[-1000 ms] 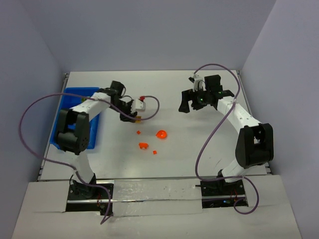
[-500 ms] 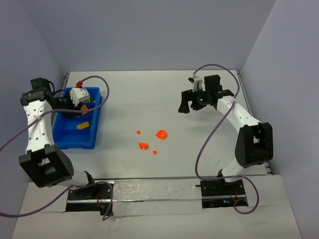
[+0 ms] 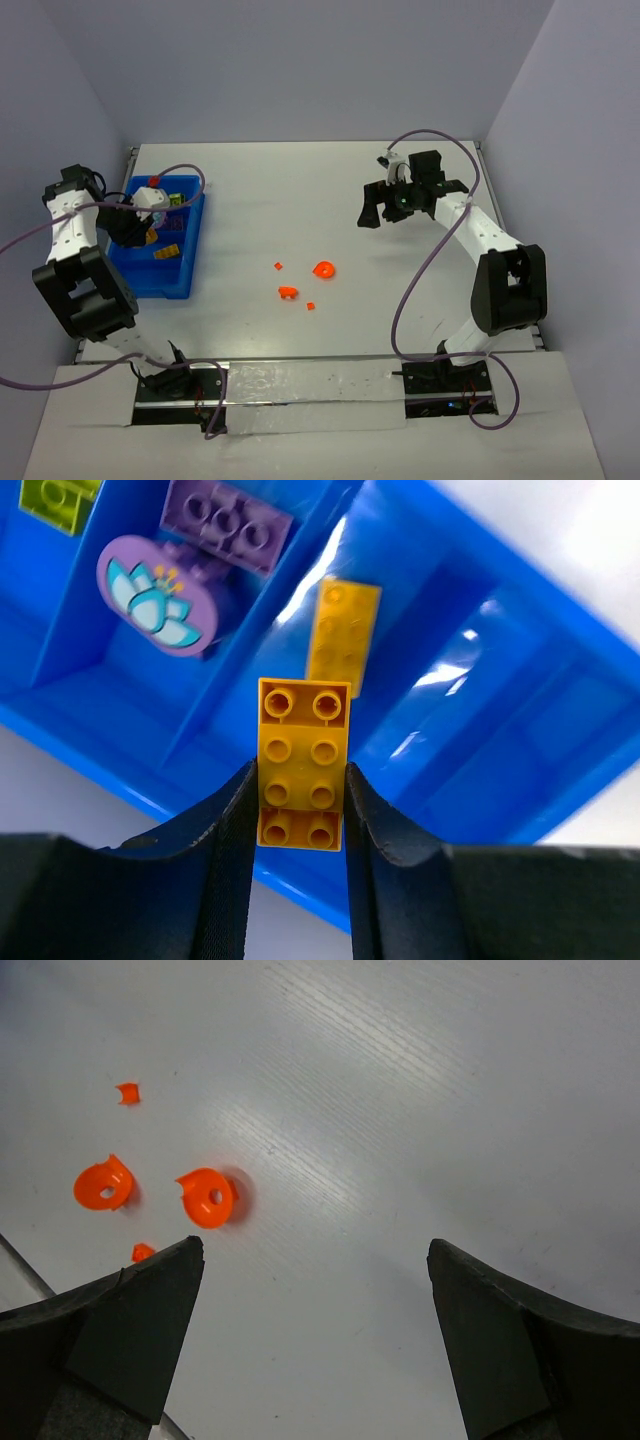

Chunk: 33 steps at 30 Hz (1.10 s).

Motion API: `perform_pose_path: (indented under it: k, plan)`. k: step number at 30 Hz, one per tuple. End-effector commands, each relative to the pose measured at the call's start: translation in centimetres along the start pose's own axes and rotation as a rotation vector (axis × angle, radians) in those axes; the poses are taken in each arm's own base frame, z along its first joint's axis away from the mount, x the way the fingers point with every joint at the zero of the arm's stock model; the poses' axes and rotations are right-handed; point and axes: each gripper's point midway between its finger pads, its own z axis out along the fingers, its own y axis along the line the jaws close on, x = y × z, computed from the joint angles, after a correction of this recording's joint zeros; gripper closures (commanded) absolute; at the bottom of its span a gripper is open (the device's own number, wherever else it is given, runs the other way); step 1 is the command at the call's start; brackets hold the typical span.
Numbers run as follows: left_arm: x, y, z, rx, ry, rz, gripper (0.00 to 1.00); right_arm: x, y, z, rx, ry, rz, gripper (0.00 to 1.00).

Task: Sort the legos into containers by color

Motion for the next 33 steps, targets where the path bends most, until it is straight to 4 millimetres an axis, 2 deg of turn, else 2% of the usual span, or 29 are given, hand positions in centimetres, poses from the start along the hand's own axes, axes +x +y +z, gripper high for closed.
perform_pose_path:
  k: [1,5,10,12,13,17,18,20,24,26,29,30,33]
  plan:
    - [0.9,2.9,0.5,-0.075,0.040,0.050,0.91,-1.8,0.4,-0.4,-0.016,-0.037,-0.024,0.00]
    - [1.2,4.0,1.1,-0.105,0.046,0.050,0.84,-1.7,0.3,-0.3,-0.013,-0.034,-0.022,0.00]
    - [0.9,4.0,1.6,-0.084,0.036,0.055,0.68,-1.6,0.3,-0.2,-0.017,-0.029,-0.019,0.00]
    - [0.6,3.7,1.7,-0.065,0.025,0.058,0.53,-1.6,0.2,-0.2,-0.013,-0.030,-0.020,0.00]
    - [0.3,3.3,1.4,-0.045,0.014,0.060,0.41,-1.6,0.2,-0.3,-0.013,-0.029,-0.020,0.00]
    - [-1.3,3.2,-0.2,-0.049,-0.031,0.062,0.22,-1.6,0.2,-0.3,-0.012,-0.030,-0.022,0.00]
    - [-2.1,3.1,-0.8,-0.055,-0.055,0.059,0.13,-1.6,0.2,-0.3,-0.012,-0.031,-0.024,0.00]
    - [-3.9,3.2,-2.5,-0.081,-0.112,0.046,0.01,-1.6,0.2,-0.4,-0.010,-0.031,-0.025,0.00]
    - [-10.1,2.8,-5.7,-0.119,-0.286,-0.036,0.01,-1.8,0.1,-0.5,0.000,-0.037,-0.029,0.00]
    - [-14.3,2.1,-7.2,-0.127,-0.365,-0.112,0.01,-1.8,-0.1,-0.5,0.009,-0.037,-0.029,0.00]
    - [-21.0,0.1,-6.4,-0.105,-0.432,-0.183,0.01,-1.9,-0.1,-0.5,0.014,-0.038,-0.029,0.00]
    - [-22.2,-0.9,-5.7,-0.073,-0.453,-0.228,0.01,-1.9,-0.2,-0.5,0.017,-0.038,-0.030,0.00]
    - [-25.5,-4.7,-4.8,0.088,-0.554,-0.173,0.01,-2.1,-0.4,-0.8,0.033,-0.045,-0.038,0.00]
